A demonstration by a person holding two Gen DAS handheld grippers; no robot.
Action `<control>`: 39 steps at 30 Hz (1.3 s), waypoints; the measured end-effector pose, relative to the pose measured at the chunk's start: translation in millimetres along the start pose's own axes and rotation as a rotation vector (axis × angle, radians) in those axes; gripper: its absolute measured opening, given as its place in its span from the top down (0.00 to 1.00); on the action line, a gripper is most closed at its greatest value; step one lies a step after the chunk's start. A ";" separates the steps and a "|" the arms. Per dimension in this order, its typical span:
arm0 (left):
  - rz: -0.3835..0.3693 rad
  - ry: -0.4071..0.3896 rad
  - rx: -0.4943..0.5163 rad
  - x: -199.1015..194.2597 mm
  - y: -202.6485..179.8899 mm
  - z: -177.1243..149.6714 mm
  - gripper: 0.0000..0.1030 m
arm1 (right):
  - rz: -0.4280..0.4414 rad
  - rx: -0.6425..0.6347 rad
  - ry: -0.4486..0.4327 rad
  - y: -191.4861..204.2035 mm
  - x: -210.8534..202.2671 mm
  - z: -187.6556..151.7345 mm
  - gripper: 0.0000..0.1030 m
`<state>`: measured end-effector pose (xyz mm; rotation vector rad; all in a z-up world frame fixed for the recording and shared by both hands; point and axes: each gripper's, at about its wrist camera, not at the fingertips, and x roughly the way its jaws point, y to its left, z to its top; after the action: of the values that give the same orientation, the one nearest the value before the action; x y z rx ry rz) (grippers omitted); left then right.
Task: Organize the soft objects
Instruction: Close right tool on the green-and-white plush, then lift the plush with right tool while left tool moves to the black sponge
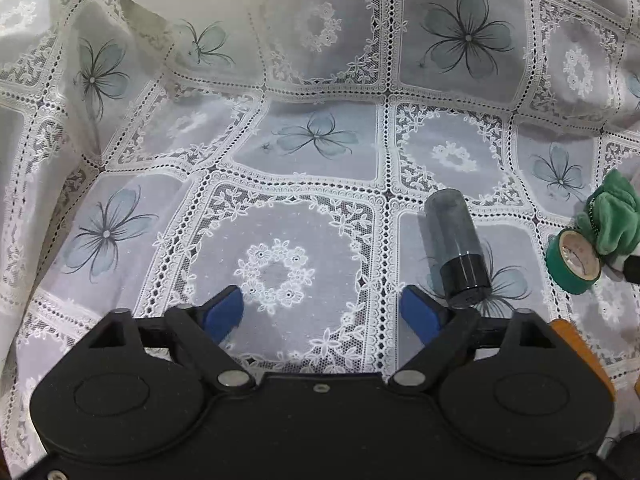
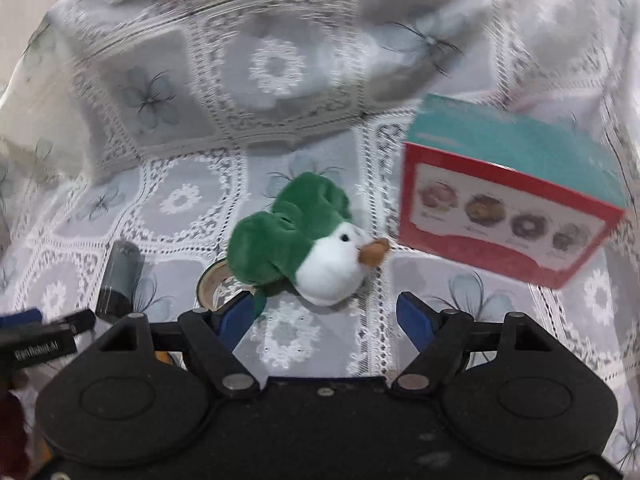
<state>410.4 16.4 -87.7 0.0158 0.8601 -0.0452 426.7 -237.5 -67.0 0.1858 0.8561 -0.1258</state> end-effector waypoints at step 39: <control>0.003 -0.170 0.047 -1.5 2.4 -23.0 0.06 | -0.177 0.117 0.104 36.6 57.7 38.1 0.40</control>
<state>392.1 19.6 -101.6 0.0564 0.6891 -0.0631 499.1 -212.0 -82.3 0.2272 0.9691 -0.3349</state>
